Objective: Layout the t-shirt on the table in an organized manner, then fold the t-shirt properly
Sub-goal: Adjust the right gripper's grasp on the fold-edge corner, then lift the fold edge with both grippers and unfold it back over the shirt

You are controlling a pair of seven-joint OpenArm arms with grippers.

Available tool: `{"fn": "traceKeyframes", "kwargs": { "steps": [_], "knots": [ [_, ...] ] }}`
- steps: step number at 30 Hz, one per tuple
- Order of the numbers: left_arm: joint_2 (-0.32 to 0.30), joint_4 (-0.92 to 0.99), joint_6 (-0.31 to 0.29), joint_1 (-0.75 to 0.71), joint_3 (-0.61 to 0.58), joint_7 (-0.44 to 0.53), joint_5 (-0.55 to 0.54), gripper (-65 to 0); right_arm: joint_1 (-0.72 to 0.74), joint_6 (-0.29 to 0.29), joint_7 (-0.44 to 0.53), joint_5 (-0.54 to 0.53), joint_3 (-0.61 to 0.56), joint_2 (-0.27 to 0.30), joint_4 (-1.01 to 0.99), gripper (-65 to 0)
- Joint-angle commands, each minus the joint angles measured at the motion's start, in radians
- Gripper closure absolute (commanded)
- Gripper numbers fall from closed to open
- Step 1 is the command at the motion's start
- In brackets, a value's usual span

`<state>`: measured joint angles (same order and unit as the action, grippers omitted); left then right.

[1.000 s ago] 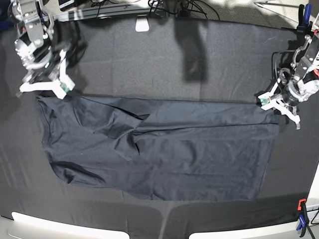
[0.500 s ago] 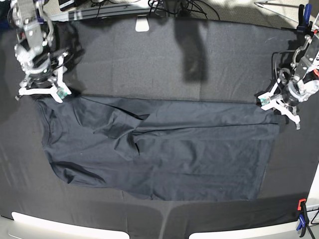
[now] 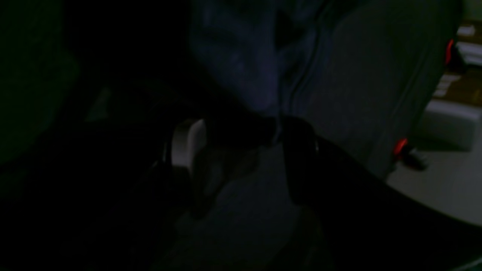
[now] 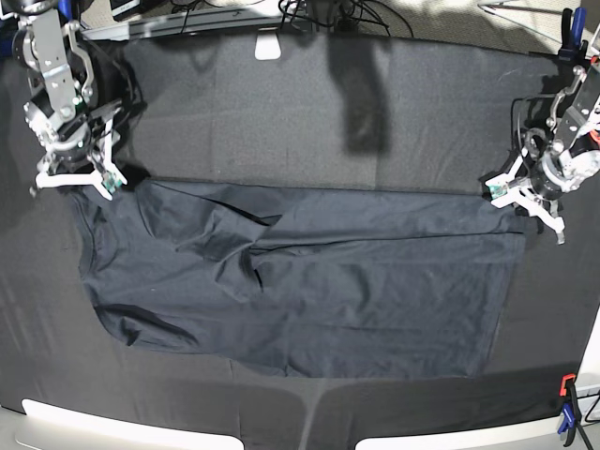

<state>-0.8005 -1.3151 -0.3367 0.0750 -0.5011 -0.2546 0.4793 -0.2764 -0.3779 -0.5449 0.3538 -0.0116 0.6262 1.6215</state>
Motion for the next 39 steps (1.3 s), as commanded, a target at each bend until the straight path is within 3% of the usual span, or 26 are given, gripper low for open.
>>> {"fn": "traceKeyframes", "kwargs": {
  "steps": [1,7,15,20,22,26,28,30,34,39],
  "knots": [
    [-0.014,-0.006,0.012,0.011,0.008,0.002,0.003,0.0,0.016,0.007,0.007,0.013,0.009,0.019,-0.002,-32.0],
    [-0.014,-0.006,0.023,0.011,0.008,0.002,0.003,0.0,0.077,0.007,0.017,0.011,-0.025,0.016,-0.076,-32.0],
    [-0.014,-0.006,0.023,0.011,0.008,0.002,0.003,0.0,0.2,0.013,-0.022,0.111,-0.241,0.016,-0.169,-32.0],
    [-0.015,-0.006,0.022,0.011,0.008,0.002,0.003,0.0,0.247,0.017,-0.047,0.111,-0.291,0.016,-0.174,-31.8],
    [-0.014,-0.006,0.023,0.011,0.008,0.002,0.003,0.0,0.249,0.018,-0.047,0.112,-0.291,0.017,-0.174,-27.2],
    [-0.014,-0.006,0.022,0.011,0.008,0.002,0.002,0.0,0.253,0.019,-0.04,0.111,-0.29,0.017,-0.174,-7.0],
    [-0.015,-0.006,0.022,0.011,0.008,0.008,0.002,0.0,0.264,0.019,-0.029,0.11,-0.29,0.016,-0.175,-0.2],
    [-0.014,-0.006,0.022,0.011,0.008,0.018,0.002,0.0,0.277,0.024,-0.033,0.099,-0.29,0.016,-0.175,0.0],
    [-0.019,-0.007,0.022,0.008,0.008,0.011,-0.014,0.0,0.287,0.11,-0.098,0.092,-0.29,0.019,-0.175,0.0],
    [-0.08,-0.066,0.022,-0.021,0.008,0.009,-0.102,0.0,0.273,0.097,-0.099,0.028,-0.29,0.093,-0.158,0.0]
  ]
}}
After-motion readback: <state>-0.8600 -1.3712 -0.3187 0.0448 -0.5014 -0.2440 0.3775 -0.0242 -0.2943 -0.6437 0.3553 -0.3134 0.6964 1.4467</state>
